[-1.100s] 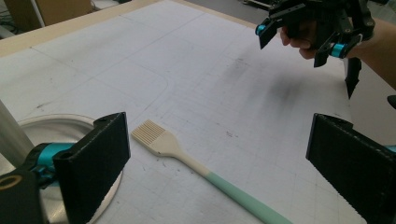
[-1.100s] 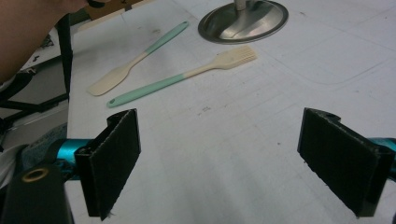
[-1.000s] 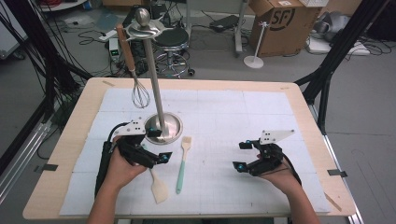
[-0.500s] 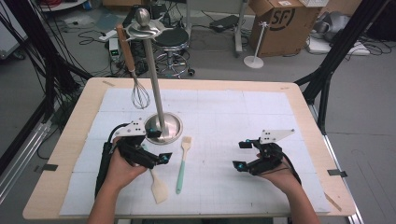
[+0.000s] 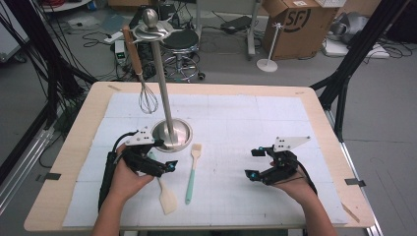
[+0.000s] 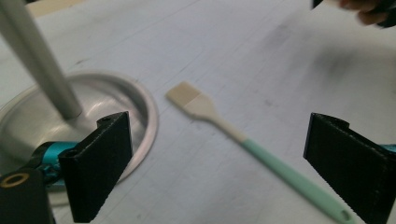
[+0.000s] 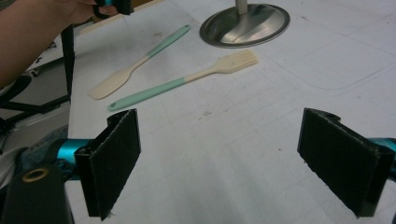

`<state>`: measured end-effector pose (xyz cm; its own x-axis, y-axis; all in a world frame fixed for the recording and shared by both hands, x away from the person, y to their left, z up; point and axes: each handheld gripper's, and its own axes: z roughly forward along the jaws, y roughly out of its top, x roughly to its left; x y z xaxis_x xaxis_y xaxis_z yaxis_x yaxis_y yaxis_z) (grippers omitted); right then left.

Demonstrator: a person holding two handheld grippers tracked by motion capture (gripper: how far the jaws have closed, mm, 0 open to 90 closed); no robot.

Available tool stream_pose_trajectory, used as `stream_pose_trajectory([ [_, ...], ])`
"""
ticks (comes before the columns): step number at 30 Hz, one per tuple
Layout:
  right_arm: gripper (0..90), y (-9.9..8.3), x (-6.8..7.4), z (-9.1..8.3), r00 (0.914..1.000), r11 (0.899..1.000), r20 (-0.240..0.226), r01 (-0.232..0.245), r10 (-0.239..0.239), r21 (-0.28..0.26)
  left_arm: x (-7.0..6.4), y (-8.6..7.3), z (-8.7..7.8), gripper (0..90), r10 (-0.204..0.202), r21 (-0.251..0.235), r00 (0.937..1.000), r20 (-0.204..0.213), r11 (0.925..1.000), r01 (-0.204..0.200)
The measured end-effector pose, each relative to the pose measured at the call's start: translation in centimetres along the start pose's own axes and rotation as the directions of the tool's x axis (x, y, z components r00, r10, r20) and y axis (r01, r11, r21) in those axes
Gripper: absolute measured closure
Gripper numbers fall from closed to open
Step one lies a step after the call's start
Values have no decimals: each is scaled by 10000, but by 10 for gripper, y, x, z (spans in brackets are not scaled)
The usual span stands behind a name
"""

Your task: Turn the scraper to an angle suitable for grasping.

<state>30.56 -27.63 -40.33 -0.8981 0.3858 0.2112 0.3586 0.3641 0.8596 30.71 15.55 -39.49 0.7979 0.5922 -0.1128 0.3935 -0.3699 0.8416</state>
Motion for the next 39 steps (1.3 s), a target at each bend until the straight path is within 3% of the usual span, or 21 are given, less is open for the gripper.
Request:
stream_pose_trajectory([
  [8, 127, 1, 1, 0, 10000, 10000, 11, 20, -20, 6, 15, -18, 2, 105, -479, 645, 9959, -767, 9965, 529],
  [14, 127, 1, 2, 0, 10000, 10000, -11, 35, -35, 45, 17, -24, 6, 122, -547, 986, 9940, -950, 9931, 641],
  [21, 127, 1, 1, -1, 10000, 10000, -15, 15, -15, -22, 18, -33, 10, 191, -787, 1644, 9884, -1302, 9813, 998],
  [24, 127, 1, 1, 0, 10000, 10000, 9, 21, -20, -4, 18, -36, 12, 229, -677, 2014, 9867, -1478, 9747, 970],
  [29, 127, 1, 1, -1, 10000, 10000, -9, -2, 2, -15, 20, -38, 8, 272, -732, 1965, 9845, -1592, 9750, 1042],
  [33, 127, 1, 1, -1, 10000, 10000, 5, -5, 5, -2, 25, -44, 8, 275, -1056, 2140, 9764, -1886, 9659, 1458],
  [36, 127, 1, 1, 0, 10000, 10000, 11, 19, -19, -2, 24, -44, 11, 269, -970, 2206, 9739, -2054, 9649, 1426],
  [39, 127, 1, 1, 0, 10000, 10000, -16, 26, -26, 15, 16, -42, 16, 249, -401, 2515, 9697, -2409, 9625, 1022],
])
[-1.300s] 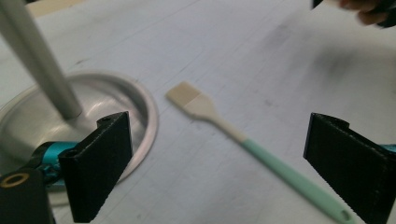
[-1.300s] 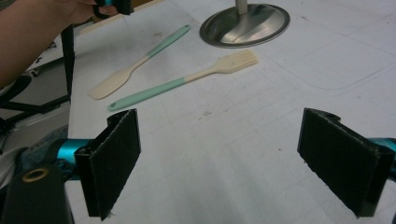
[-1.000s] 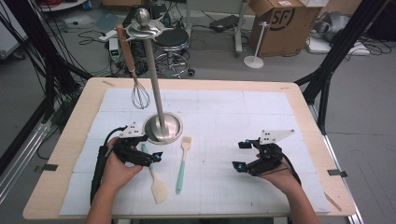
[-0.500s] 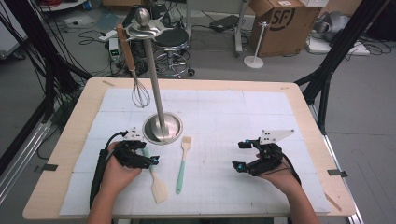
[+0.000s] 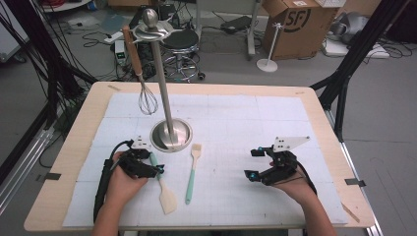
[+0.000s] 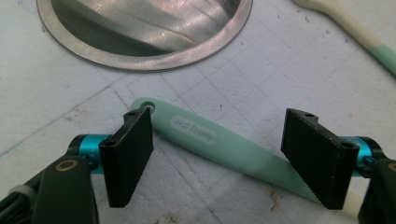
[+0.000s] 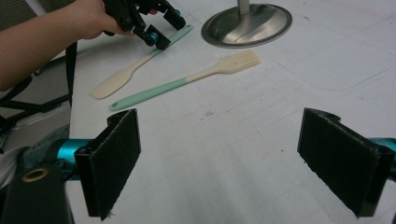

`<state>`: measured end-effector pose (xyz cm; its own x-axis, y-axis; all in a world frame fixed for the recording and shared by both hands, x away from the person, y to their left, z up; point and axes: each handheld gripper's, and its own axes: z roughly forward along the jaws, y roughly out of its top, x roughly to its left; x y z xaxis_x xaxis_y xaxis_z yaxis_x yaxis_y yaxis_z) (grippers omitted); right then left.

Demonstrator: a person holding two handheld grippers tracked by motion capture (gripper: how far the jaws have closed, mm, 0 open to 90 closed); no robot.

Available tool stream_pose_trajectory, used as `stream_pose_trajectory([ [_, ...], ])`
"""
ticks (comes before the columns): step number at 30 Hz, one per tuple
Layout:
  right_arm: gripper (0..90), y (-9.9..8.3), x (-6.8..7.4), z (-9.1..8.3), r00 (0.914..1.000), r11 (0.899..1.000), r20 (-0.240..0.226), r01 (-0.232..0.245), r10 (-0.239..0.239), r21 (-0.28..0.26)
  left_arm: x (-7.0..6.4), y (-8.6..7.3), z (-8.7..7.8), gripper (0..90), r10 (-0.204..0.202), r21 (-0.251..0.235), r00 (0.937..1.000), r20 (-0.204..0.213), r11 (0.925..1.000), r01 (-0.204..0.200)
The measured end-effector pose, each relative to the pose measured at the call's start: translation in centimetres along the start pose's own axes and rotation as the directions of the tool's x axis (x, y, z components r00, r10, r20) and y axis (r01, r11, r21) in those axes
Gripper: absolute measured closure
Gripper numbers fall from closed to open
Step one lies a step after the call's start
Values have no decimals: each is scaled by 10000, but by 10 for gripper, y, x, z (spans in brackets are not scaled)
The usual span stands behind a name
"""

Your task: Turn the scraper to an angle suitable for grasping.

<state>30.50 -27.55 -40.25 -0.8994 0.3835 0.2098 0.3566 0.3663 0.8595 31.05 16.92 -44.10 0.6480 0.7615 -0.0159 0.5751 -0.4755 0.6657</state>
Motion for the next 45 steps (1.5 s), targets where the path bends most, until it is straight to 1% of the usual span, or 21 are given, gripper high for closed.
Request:
stream_pose_trajectory([
  [1, 127, 0, 0, 0, 10000, 10000, 3, -7, 7, 2, -2, 1, 0, 251, 155, 38, 9998, -95, 9999, -155],
  [3, 127, 0, 0, 1, 10000, 10000, 21, -1, 1, 0, -3, 0, -1, 295, 175, -36, 9998, 57, 9998, -175],
  [6, 127, 0, 0, 0, 10000, 10000, 13, 46, -46, -43, -4, 0, -3, 379, 277, -56, 9994, 190, 9996, -276],
  [9, 127, 0, 0, -1, 10000, 10000, 0, -23, 23, -30, -5, 0, -5, 494, 407, -68, 9985, 367, 9992, -405],
  [10, 127, 0, 0, -1, 10000, 10000, 5, -18, 18, -25, -6, 0, -6, 519, 364, -61, 9985, 402, 9993, -362],
  [12, 127, 0, 0, -1, 10000, 10000, 2, 23, -23, -33, -7, -1, -7, 554, 371, -70, 9984, 434, 9993, -369],
  [17, 127, 0, 0, -2, 10000, 10000, -3, 45, -45, -80, -9, -4, -12, 631, 369, -11, 9964, 769, 9993, -369],
  [20, 127, 0, 0, -2, 10000, 9999, 17, 30, -30, -100, -11, -6, -14, 660, 421, 22, 9943, 976, 9991, -425],
  [23, 127, 1, 0, -2, 10000, 9999, 15, 38, -38, -106, -11, -7, -16, 683, 460, 88, 9899, 1341, 9988, -476],
  [27, 127, 1, 0, -3, 10000, 9999, 17, 63, -63, -125, -12, -5, -15, 703, 557, 72, 9816, 1825, 9983, -580],
  [29, 127, 1, 0, -2, 10000, 9999, 4, 68, -68, -133, -14, -3, -14, 712, 773, 93, 9758, 2045, 9967, -809],
  [30, 127, 1, 0, -2, 10000, 9999, -2, 42, -42, -101, -16, -2, -14, 716, 914, 75, 9715, 2185, 9954, -954],
  [33, 127, 1, 0, -2, 10000, 10000, 15, 7, -7, -76, -21, 2, -11, 723, 1247, 127, 9632, 2383, 9912, -1315],
  [34, 127, 1, 0, -2, 10000, 10000, 17, -18, 18, -67, -22, 3, -10, 724, 1330, 93, 9588, 2510, 9901, -1397],
  [36, 127, 1, 0, -2, 10000, 10000, 19, 17, -17, -54, -24, 5, -8, 725, 1422, 100, 9535, 2657, 9886, -1502],
  [39, 127, 1, 0, -2, 10000, 10000, 38, 18, -18, -58, -26, 6, -7, 724, 1472, 101, 9486, 2801, 9877, -1562],
  [40, 127, 1, 0, -2, 10000, 10000, 41, 20, -20, -60, -26, 6, -7, 723, 1423, 122, 9495, 2795, 9883, -1518],
  [42, 127, 1, 0, -2, 10000, 10000, 47, 36, -36, -57, -26, 7, -7, 719, 1395, 83, 9482, 2854, 9889, -1480],
  [43, 127, 1, 0, -1, 10000, 10000, 53, 43, -42, -61, -26, 7, -8, 707, 1368, 48, 9476, 2888, 9895, -1443],
  [44, 127, 1, 0, -1, 10000, 10000, 49, 51, -50, -57, -27, 7, -9, 684, 1318, -13, 9494, 2849, 9905, -1372],
  [45, 127, 1, 0, -1, 10000, 10000, 46, 53, -53, -62, -27, 8, -10, 675, 1301, -37, 9490, 2872, 9909, -1347],
])
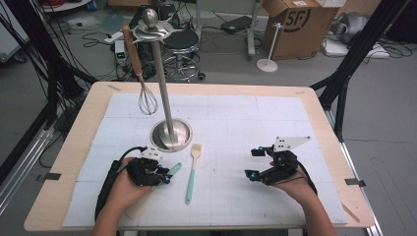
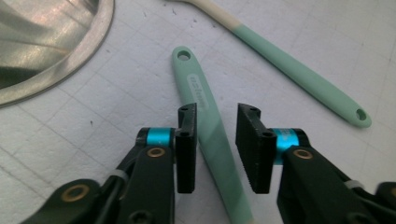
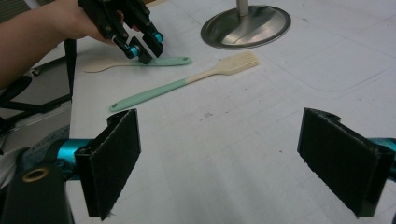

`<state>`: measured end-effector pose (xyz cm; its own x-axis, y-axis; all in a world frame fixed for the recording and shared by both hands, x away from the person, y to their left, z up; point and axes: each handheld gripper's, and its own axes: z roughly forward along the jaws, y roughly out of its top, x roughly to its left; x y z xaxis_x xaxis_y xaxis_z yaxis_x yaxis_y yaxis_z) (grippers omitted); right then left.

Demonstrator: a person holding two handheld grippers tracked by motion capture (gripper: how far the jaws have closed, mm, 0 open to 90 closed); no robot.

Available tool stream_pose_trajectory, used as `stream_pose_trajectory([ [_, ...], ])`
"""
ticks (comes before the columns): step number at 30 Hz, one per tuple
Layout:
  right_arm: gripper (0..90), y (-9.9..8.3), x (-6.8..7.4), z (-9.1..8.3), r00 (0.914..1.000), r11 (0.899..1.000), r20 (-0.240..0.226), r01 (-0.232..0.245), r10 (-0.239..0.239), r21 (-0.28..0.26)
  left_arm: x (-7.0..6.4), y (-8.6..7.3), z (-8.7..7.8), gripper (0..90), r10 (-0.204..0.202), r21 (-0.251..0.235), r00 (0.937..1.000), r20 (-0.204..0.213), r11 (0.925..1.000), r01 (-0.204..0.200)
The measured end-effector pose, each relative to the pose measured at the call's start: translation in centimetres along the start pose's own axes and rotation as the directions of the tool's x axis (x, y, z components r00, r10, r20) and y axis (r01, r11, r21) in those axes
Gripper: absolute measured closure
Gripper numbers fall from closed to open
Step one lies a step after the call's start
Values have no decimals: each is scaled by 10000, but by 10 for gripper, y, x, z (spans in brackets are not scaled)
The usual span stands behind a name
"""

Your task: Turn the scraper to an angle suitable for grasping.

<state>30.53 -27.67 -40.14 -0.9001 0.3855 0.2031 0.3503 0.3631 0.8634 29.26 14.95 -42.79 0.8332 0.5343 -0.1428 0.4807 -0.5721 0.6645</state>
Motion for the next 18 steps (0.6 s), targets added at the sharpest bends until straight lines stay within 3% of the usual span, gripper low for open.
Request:
stream_pose_trajectory([
  [12, 127, 1, 0, -3, 10000, 9999, 6, -31, 32, -124, -5, 3, -13, 567, -377, -288, 9979, -520, 9989, 362],
  [18, 127, 0, 0, -3, 10000, 10000, -1, -44, 44, -58, -9, 2, -10, 581, -239, 417, 9954, -924, 9987, 278],
])
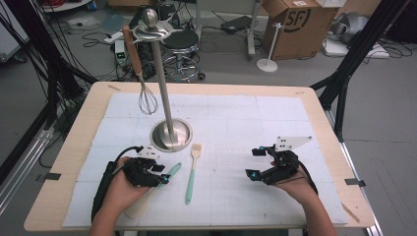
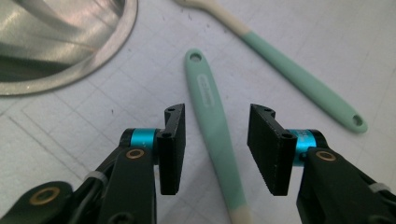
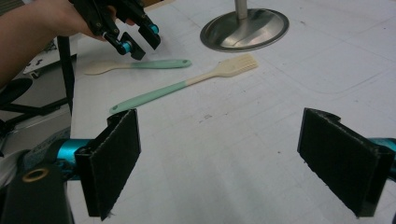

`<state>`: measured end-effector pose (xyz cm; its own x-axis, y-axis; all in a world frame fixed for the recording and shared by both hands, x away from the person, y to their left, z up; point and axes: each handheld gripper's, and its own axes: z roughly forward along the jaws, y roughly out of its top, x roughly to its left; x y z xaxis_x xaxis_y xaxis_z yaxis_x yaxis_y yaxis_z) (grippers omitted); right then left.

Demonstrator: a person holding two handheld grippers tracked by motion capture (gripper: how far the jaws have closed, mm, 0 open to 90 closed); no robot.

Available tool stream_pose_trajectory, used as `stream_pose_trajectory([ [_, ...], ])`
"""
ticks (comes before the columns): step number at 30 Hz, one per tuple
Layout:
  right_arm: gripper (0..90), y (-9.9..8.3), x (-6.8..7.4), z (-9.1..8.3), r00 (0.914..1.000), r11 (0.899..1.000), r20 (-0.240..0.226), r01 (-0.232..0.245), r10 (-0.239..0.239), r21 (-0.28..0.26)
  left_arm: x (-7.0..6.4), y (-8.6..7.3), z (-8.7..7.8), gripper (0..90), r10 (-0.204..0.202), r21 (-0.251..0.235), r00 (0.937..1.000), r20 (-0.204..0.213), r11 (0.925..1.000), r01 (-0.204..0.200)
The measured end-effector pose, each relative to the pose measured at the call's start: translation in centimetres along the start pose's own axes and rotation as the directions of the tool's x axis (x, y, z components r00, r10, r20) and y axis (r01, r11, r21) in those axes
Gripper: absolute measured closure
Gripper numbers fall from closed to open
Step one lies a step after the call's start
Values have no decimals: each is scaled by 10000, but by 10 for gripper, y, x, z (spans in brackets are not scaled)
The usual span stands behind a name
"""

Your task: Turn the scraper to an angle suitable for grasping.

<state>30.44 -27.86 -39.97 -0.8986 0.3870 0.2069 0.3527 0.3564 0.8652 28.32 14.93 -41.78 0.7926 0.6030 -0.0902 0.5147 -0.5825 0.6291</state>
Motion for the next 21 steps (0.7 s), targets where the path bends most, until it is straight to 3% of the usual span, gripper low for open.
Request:
stream_pose_trajectory([
  [6, 127, 0, 0, 2, 10000, 10000, -4, 4, -4, 35, -1, 2, 16, 586, 40, 411, 10000, 10, 9991, -40],
  [8, 127, 0, 0, 3, 10000, 10000, -2, -12, 12, 83, -6, 5, 18, 615, 415, 422, 9989, -233, 9983, -405],
  [11, 127, 0, 0, 3, 10000, 10000, -34, -37, 37, 91, -11, 9, 22, 710, 607, 398, 9981, 66, 9974, -609],
  [14, 127, 0, 0, 2, 10000, 10000, -2, -14, 14, 78, -15, 13, 25, 721, 966, 404, 9943, 448, 9943, -984],
  [17, 127, 0, 0, 3, 10000, 9999, -34, -23, 23, 115, -17, 19, 28, 727, 1229, 566, 9911, 517, 9904, -1258],
  [21, 127, -1, 0, 3, 10000, 9999, -17, -4, 4, 130, -14, 27, 31, 733, 1527, 807, 9879, 280, 9847, -1545],
])
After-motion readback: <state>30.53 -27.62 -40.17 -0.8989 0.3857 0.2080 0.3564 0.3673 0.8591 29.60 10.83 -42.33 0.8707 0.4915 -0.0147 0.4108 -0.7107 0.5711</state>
